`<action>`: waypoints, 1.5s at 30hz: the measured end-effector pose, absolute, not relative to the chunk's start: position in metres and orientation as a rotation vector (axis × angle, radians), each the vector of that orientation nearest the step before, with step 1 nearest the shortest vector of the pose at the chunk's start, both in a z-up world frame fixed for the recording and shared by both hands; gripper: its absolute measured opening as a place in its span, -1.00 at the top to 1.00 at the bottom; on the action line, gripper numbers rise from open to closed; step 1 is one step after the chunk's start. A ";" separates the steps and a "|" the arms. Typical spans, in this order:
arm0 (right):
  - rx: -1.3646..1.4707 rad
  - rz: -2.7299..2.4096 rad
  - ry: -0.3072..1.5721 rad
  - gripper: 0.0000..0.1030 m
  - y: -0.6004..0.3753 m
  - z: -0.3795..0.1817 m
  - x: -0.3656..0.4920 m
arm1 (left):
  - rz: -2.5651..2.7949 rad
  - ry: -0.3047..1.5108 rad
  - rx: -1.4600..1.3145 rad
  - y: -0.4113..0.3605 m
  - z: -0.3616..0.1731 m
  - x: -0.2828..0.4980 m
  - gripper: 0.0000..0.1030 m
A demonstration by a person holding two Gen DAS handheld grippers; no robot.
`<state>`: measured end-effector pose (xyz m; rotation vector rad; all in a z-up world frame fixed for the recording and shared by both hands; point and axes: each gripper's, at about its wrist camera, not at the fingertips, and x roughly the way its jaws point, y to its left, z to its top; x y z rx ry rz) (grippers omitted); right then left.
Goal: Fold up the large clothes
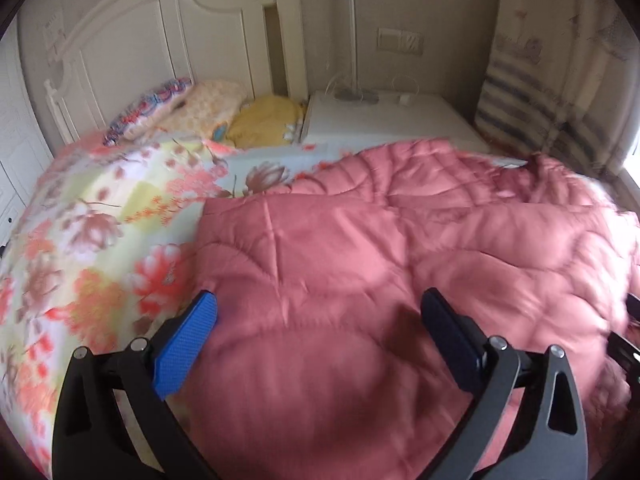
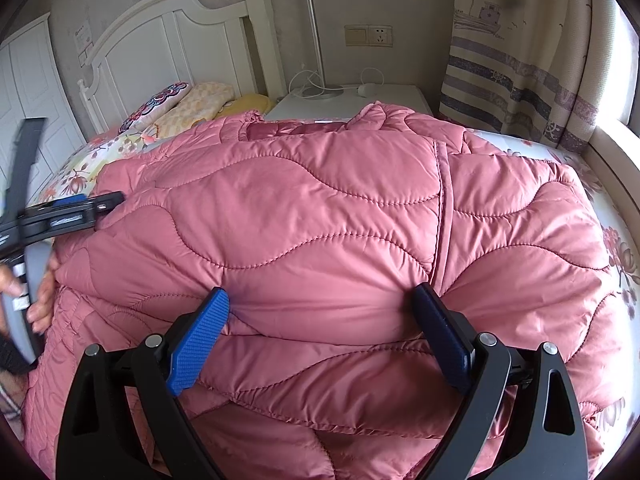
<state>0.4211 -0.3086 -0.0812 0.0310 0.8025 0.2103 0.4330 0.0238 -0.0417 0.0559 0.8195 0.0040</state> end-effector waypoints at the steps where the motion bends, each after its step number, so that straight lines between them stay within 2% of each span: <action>1: 0.033 0.211 0.803 -0.74 -0.309 -0.081 0.421 | -0.045 0.778 0.024 0.017 -0.030 0.409 -0.96; 4: 0.032 0.211 0.803 -0.74 -0.308 -0.081 0.421 | -0.128 0.762 0.075 -0.011 -0.026 0.366 -0.96; 9: 0.017 0.202 0.806 -0.74 -0.307 -0.082 0.422 | -0.131 0.895 0.194 -0.041 -0.080 0.358 -0.96; 14: -0.006 0.187 0.810 -0.76 -0.303 -0.079 0.418 | -0.126 0.895 0.191 -0.040 -0.069 0.352 -0.95; 19: -0.034 0.196 0.831 -0.78 -0.294 -0.056 0.364 | -0.135 0.811 0.166 -0.030 -0.041 0.302 -0.96; 23: -0.194 0.237 0.878 -0.79 -0.278 -0.079 0.323 | -0.118 0.899 0.197 -0.024 -0.072 0.289 -0.96; 24: -0.231 0.236 0.921 -0.87 -0.274 -0.095 0.322 | -0.129 0.922 0.175 -0.020 -0.081 0.293 -0.96; 27: -0.136 0.263 0.911 -0.90 -0.287 -0.099 0.320 | -0.127 0.946 0.096 -0.006 -0.076 0.299 -0.96; 33: -0.132 0.201 0.860 -0.90 -0.311 -0.074 0.286 | -0.084 0.886 0.171 -0.006 -0.061 0.254 -0.96; 37: -0.083 0.134 0.937 -0.91 -0.351 -0.101 0.272 | -0.100 0.931 0.103 0.009 -0.076 0.242 -0.96; 41: -0.061 0.148 0.906 -0.91 -0.360 -0.099 0.261 | -0.110 0.940 0.044 0.021 -0.076 0.245 -0.96; 45: -0.021 0.089 0.886 -0.91 -0.364 -0.089 0.236 | -0.064 0.873 0.037 0.018 -0.060 0.218 -0.95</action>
